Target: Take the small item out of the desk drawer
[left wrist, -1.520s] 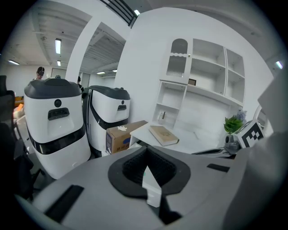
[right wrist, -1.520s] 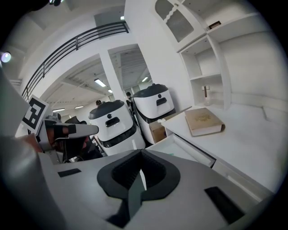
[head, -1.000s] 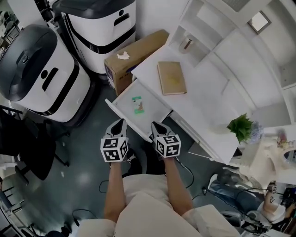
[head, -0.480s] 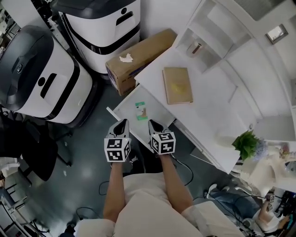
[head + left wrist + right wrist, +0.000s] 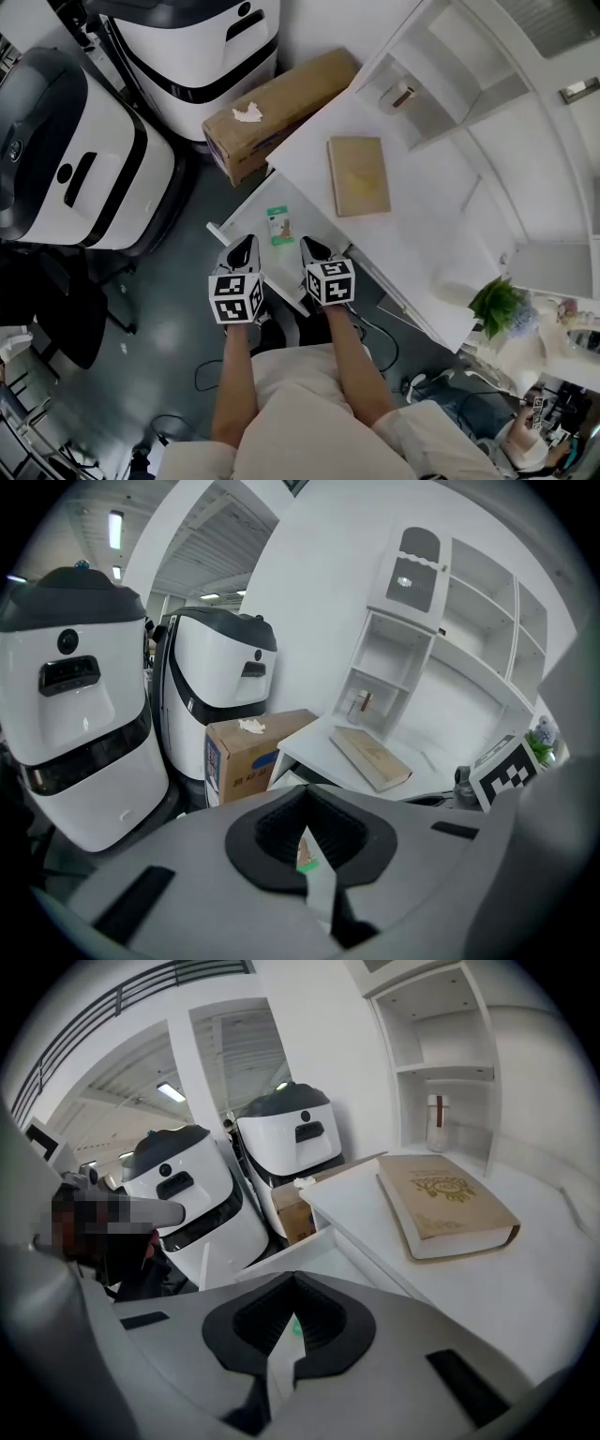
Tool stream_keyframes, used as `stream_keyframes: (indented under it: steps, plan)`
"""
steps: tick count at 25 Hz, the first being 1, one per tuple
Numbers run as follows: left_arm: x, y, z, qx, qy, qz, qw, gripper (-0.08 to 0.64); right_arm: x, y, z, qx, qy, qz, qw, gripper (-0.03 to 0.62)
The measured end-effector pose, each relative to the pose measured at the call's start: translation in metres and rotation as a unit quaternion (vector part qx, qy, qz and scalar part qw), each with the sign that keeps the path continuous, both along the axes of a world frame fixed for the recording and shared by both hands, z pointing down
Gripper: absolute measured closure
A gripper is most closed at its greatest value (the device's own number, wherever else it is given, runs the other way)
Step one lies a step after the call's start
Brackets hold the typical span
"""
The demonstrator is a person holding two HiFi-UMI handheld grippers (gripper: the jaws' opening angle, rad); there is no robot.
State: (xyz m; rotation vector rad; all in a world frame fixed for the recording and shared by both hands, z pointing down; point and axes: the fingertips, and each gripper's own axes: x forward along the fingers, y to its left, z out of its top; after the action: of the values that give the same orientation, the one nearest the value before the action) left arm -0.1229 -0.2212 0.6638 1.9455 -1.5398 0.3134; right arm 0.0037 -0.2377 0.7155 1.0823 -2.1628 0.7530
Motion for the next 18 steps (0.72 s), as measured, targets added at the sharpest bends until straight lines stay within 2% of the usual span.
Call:
stream_keyframes:
  steps: [9,18]
  plan:
    - [-0.005,-0.006,0.020,-0.021,-0.007,0.005,0.9998,0.543,-0.018,-0.007,0.027,-0.027,-0.002,-0.007,1.000,0.568]
    - [0.010,-0.012,0.041,-0.040,0.003,0.031,0.9987,0.543,-0.032,-0.014,0.056,-0.051,0.003,-0.003,0.999,0.568]
